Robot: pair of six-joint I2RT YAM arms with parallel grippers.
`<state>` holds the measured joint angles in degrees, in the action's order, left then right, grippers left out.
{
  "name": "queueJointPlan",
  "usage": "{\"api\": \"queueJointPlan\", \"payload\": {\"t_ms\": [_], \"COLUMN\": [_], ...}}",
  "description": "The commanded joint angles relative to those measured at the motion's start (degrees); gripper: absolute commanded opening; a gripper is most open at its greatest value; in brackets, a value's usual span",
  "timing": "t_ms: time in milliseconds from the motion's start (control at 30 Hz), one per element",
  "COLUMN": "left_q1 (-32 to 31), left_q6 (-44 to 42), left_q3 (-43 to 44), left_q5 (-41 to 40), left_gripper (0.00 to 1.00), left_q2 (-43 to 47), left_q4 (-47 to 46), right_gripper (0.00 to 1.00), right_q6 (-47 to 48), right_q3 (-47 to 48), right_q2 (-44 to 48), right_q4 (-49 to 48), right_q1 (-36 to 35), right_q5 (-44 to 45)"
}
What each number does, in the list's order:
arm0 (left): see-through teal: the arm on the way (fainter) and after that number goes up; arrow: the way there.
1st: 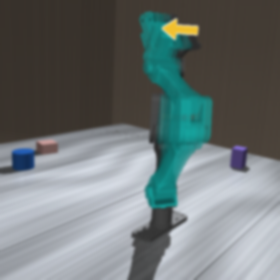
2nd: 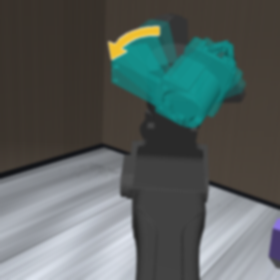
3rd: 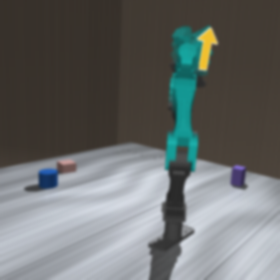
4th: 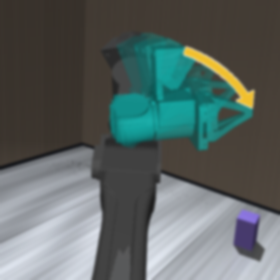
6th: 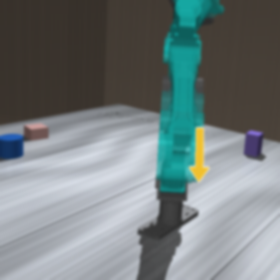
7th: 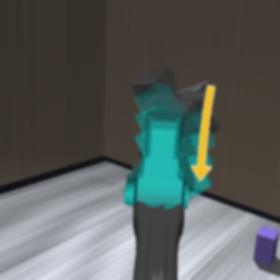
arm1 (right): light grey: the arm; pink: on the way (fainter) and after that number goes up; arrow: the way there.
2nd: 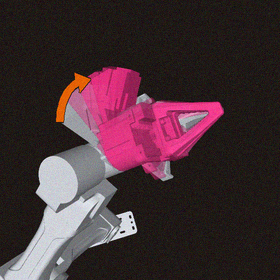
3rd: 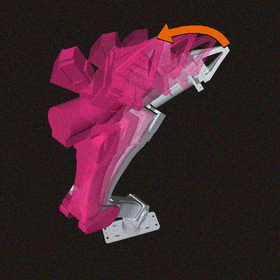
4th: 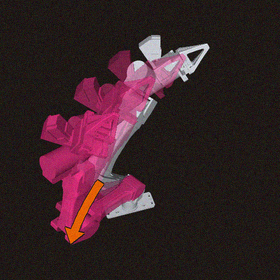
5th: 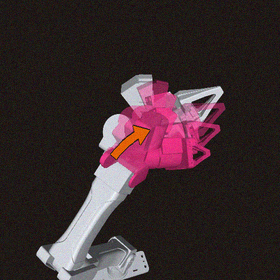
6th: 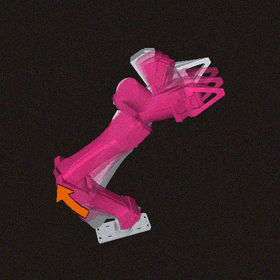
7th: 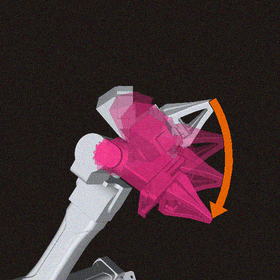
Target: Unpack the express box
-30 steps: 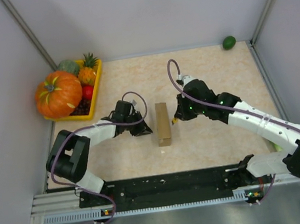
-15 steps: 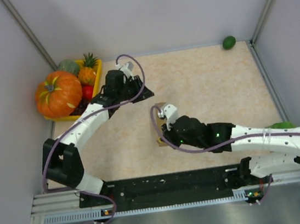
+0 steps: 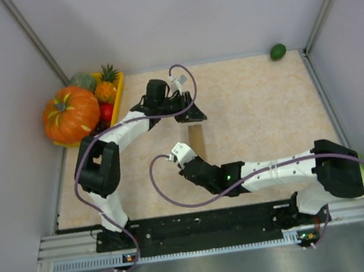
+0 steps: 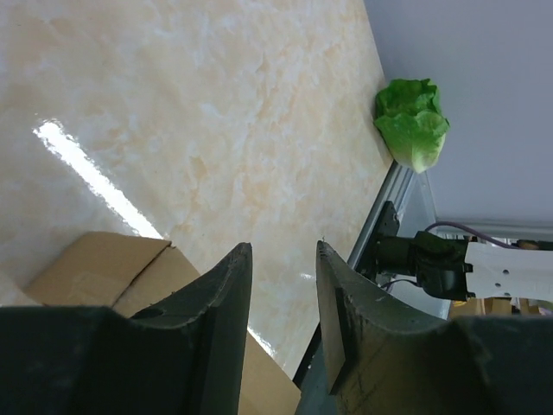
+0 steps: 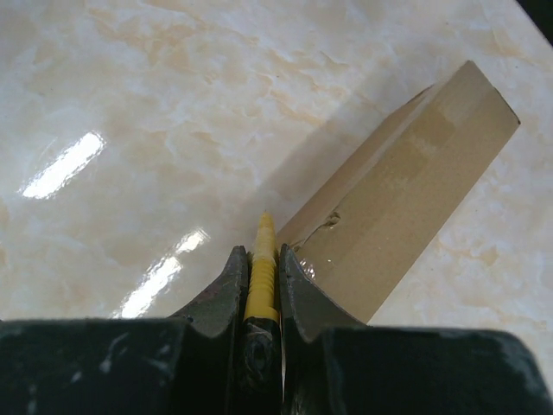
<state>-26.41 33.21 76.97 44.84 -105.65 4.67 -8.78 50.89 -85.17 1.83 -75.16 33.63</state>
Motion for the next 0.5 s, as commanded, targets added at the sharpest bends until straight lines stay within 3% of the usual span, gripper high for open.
{"api": "queueJointPlan", "payload": {"t_ms": [0, 267, 467], "left_q1": [-1.53, -2.41, -2.5], "left_q6": [-1.22, -4.47, -9.04], "left_q3": [2.49, -0.06, -1.03], "left_q5": [5.17, 1.05, -3.7], "left_gripper": [0.4, 0.39, 0.37], "left_q2": [-1.84, -2.29, -1.67], "left_q4": [-4.14, -0.81, 6.84], "right_gripper": [0.0, 0.0, 0.0], "right_q6": [-0.27, -9.05, -16.16], "right_q3": [1.67, 0.7, 0.44], "right_q2": [0.88, 3.16, 5.27], "right_q4": [-2.88, 6.59, 14.16], "right_q1": [-0.78, -2.36, -3.33], "right_q5": [5.22, 8.38, 11.19]}}
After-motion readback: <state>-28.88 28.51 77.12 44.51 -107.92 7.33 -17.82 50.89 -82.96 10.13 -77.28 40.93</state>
